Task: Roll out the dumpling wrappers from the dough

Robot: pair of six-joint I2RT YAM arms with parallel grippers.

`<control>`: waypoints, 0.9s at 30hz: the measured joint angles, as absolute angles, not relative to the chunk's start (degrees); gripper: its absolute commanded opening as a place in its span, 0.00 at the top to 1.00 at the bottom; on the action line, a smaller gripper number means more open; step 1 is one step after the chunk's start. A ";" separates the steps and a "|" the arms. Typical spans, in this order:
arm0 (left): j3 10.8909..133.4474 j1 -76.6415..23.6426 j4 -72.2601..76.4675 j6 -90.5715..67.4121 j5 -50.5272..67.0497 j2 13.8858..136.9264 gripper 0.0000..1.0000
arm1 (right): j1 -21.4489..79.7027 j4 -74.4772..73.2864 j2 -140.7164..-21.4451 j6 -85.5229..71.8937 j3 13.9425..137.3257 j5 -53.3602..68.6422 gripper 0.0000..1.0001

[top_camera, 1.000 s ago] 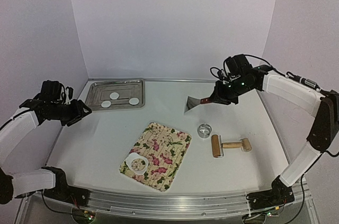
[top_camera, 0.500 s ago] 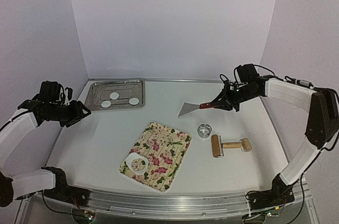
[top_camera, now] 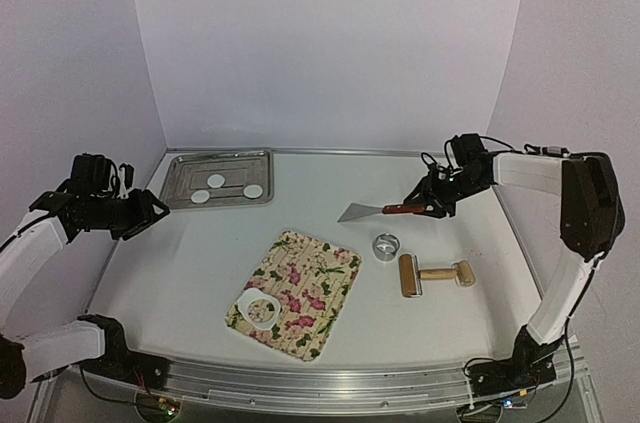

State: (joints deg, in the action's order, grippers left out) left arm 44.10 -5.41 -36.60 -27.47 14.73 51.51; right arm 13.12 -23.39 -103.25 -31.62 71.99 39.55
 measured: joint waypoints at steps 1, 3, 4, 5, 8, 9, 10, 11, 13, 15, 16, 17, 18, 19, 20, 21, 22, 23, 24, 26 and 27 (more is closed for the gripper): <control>44.10 -5.41 -36.60 -27.49 14.69 51.51 0.15 | 12.75 -23.44 -103.88 -31.05 71.99 38.95 0.58; 44.10 -5.41 -36.58 -27.49 14.58 51.51 0.15 | 12.04 -23.35 -105.21 -29.43 71.99 37.57 0.57; 44.09 -5.41 -36.58 -27.49 14.42 51.51 0.15 | 11.76 -23.35 -105.87 -28.78 71.99 37.04 0.57; 44.07 -5.41 -36.58 -27.49 14.28 51.51 0.15 | 11.37 -23.35 -106.62 -28.13 71.99 36.60 0.56; 43.77 -5.41 -36.39 -27.49 14.03 51.55 0.15 | 10.54 -23.47 -108.72 -26.20 72.17 35.42 0.49; 43.61 -5.41 -36.43 -27.49 13.83 51.64 0.15 | 10.34 -23.53 -109.29 -25.73 72.35 35.02 0.47; 43.40 -5.41 -36.36 -27.49 13.75 51.81 0.15 | 9.99 -23.55 -109.81 -25.14 72.60 34.36 0.43; 43.24 -5.40 -36.34 -27.51 13.71 51.99 0.15 | 9.75 -23.52 -110.08 -24.77 72.75 33.67 0.40; 42.88 -5.39 -36.09 -27.51 13.72 52.43 0.15 | 9.25 -23.51 -110.39 -23.94 72.97 32.07 0.33; 42.60 -5.41 -35.97 -27.51 13.68 52.80 0.15 | 8.76 -23.42 -110.41 -23.19 72.97 29.96 0.28; 42.48 -5.41 -35.92 -27.51 13.65 52.90 0.14 | 8.60 -23.40 -110.41 -23.01 72.97 28.97 0.26; 42.34 -5.41 -35.80 -27.51 13.47 52.95 0.13 | 8.42 -23.40 -110.41 -22.62 72.97 27.71 0.24; 42.24 -5.41 -35.72 -27.51 13.36 52.95 0.13 | 8.32 -23.42 -110.39 -22.36 72.97 26.46 0.22; 42.20 -5.41 -35.66 -27.51 13.26 52.95 0.12 | 8.25 -23.38 -110.35 -22.04 72.95 25.24 0.21; 42.18 -5.41 -35.52 -27.49 13.18 52.95 0.12 | 8.14 -23.36 -110.19 -21.69 72.88 24.06 0.20; 42.17 -5.41 -35.33 -27.49 13.04 52.97 0.11 | 8.05 -23.35 -109.89 -21.41 72.71 22.75 0.19; 42.17 -5.41 -35.22 -27.49 12.83 52.97 0.10 | 8.04 -23.26 -109.31 -21.02 72.27 21.45 0.18; 42.17 -5.41 -34.97 -27.47 12.59 53.03 0.05 | 8.03 -23.35 -108.38 -20.75 71.71 20.08 0.17; 42.17 -5.41 -34.71 -27.46 12.20 53.06 0.03 | 8.03 -23.33 -107.17 -20.40 70.96 18.63 0.17; 42.17 -5.40 -34.09 -27.41 11.60 53.22 0.01 | 8.03 -23.54 -103.78 -19.72 69.15 15.99 0.17; 42.17 -5.40 -33.81 -27.21 11.26 53.22 0.01 | 8.03 -23.57 -101.91 -19.41 68.33 14.68 0.17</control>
